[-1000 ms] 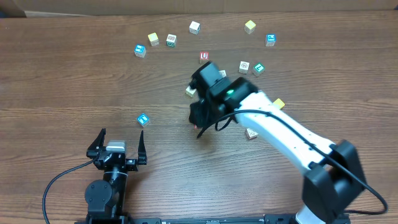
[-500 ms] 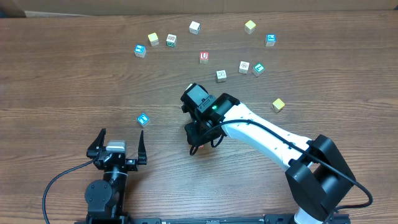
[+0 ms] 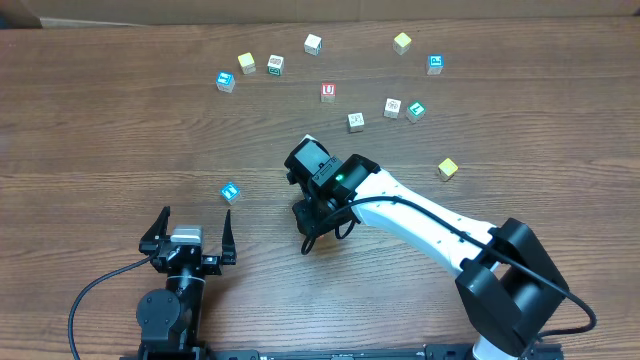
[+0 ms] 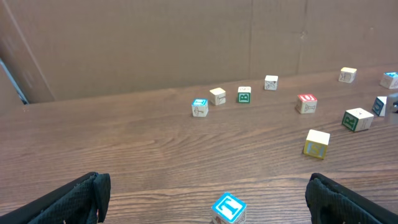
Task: Form a horizontal line
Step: 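Carry the blue L block toward the table center with the right gripper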
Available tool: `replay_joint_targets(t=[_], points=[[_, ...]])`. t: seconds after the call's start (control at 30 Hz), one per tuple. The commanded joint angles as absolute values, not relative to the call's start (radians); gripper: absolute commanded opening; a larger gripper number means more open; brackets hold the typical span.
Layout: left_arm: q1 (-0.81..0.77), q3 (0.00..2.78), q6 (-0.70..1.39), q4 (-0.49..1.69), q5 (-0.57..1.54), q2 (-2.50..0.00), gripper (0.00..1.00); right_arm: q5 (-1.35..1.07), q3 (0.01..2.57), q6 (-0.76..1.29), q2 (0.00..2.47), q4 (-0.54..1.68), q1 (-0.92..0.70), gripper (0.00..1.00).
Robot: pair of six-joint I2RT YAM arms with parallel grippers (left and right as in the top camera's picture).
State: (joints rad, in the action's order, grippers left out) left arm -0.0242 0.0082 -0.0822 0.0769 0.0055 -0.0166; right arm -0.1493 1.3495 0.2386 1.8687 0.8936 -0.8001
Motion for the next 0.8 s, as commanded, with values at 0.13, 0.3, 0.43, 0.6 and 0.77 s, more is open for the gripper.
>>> replay_joint_targets(t=[0.13, 0.3, 0.43, 0.6, 0.77], points=[[-0.021, 0.005, -0.101, 0.078, -0.001, -0.006, 1.00, -0.135, 1.341, 0.238, 1.892, 0.891, -0.801, 0.38], [-0.020, 0.005, -0.101, 0.078, -0.001, -0.006, 1.00, -0.135, 1.341, 0.238, 1.893, 0.888, -0.801, 0.53], [-0.020, 0.005, -0.101, 0.078, -0.001, -0.006, 1.00, -0.136, 1.341, 0.238, 1.893, 0.888, -0.796, 0.66], [-0.020, 0.005, -0.101, 0.078, -0.001, -0.006, 0.99, -0.137, 1.341, 0.239, 1.893, 0.889, -0.796, 0.69], [-0.020, 0.005, -0.101, 0.078, -0.001, -0.006, 1.00, -0.137, 1.341, 0.239, 1.893, 0.894, -0.796, 0.69]])
